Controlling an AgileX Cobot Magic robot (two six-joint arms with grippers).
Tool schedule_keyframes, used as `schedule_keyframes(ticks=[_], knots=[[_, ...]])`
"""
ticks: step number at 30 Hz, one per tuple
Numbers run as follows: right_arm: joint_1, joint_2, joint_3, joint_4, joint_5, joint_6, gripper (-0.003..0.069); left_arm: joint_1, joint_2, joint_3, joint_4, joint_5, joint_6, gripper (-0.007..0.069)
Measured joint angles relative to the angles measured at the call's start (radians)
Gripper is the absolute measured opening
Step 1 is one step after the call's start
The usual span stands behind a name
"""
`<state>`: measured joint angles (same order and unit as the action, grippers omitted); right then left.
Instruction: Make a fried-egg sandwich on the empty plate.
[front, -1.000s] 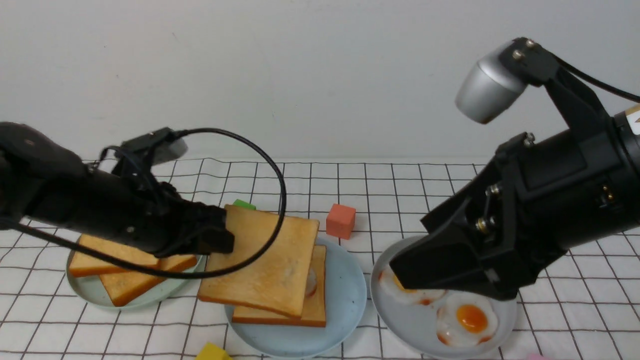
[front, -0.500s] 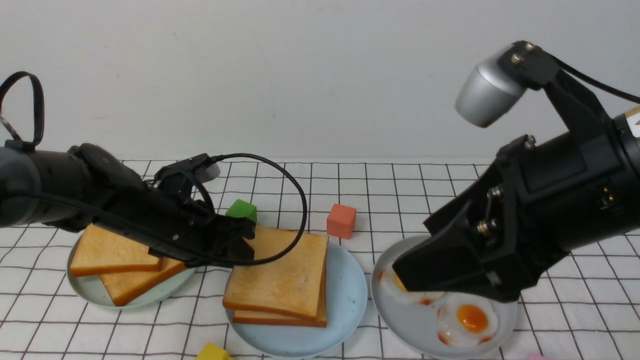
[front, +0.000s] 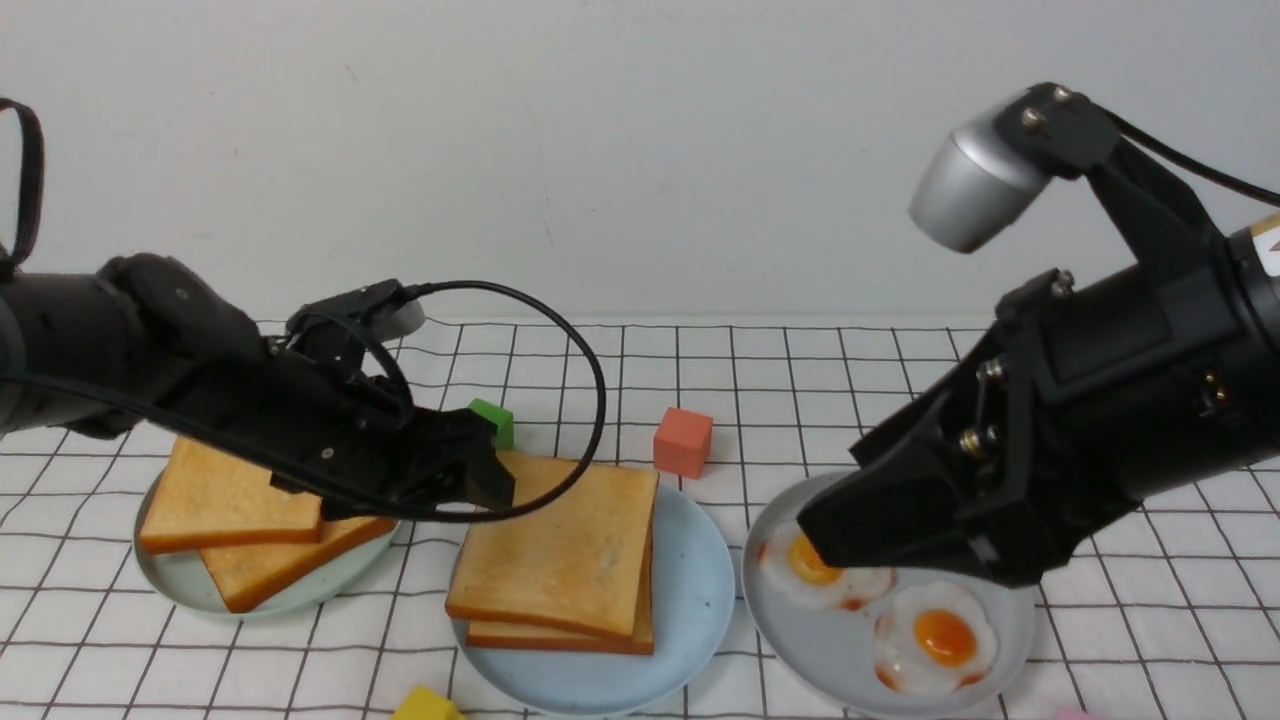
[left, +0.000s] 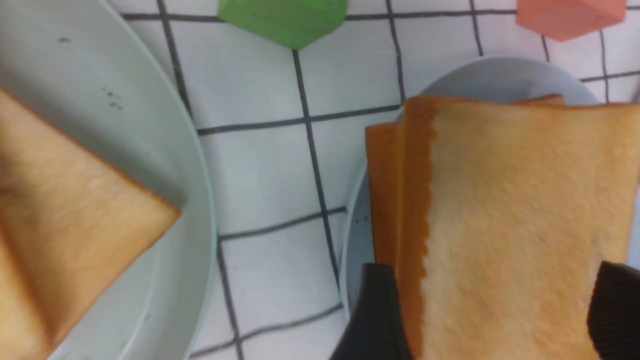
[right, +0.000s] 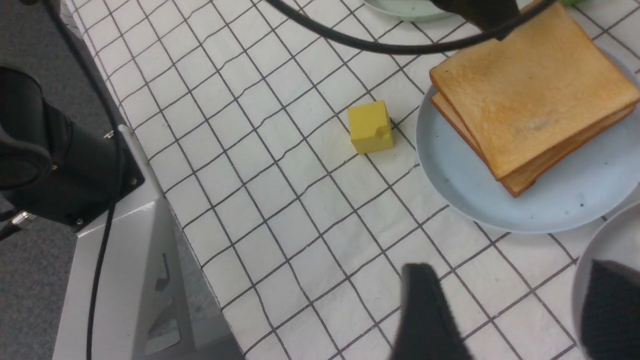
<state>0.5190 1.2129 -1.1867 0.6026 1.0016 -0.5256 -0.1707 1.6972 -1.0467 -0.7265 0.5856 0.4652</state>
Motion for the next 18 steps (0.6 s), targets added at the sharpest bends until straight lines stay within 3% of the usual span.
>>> schedule_keyframes(ticks=[1, 4, 6, 10, 15, 18], knots=[[0.000, -0.004, 0.002, -0.006, -0.006, 0.007, 0.0370, 0.000, -0.012, 0.000, 0.008, 0.002, -0.006, 0.0553], [0.000, -0.070, 0.040, -0.096, -0.102, 0.082, 0.0106, 0.000, -0.132, 0.000, 0.134, 0.032, -0.108, 0.0565], [0.000, -0.121, 0.081, -0.162, -0.170, 0.135, 0.0014, 0.000, -0.205, 0.000, 0.189, 0.052, -0.150, 0.0542], [0.000, -0.234, 0.216, -0.289, -0.320, 0.217, -0.0010, 0.000, -0.335, 0.000, 0.218, 0.081, -0.188, 0.0404], [0.000, -0.438, 0.481, -0.363, -0.518, 0.268, -0.0010, 0.000, -0.432, 0.000, 0.183, 0.126, -0.185, 0.0027], [0.000, -0.557, 0.587, -0.363, -0.570, 0.313, -0.0009, 0.000, -0.471, 0.002, 0.186, 0.200, -0.185, -0.0013]])
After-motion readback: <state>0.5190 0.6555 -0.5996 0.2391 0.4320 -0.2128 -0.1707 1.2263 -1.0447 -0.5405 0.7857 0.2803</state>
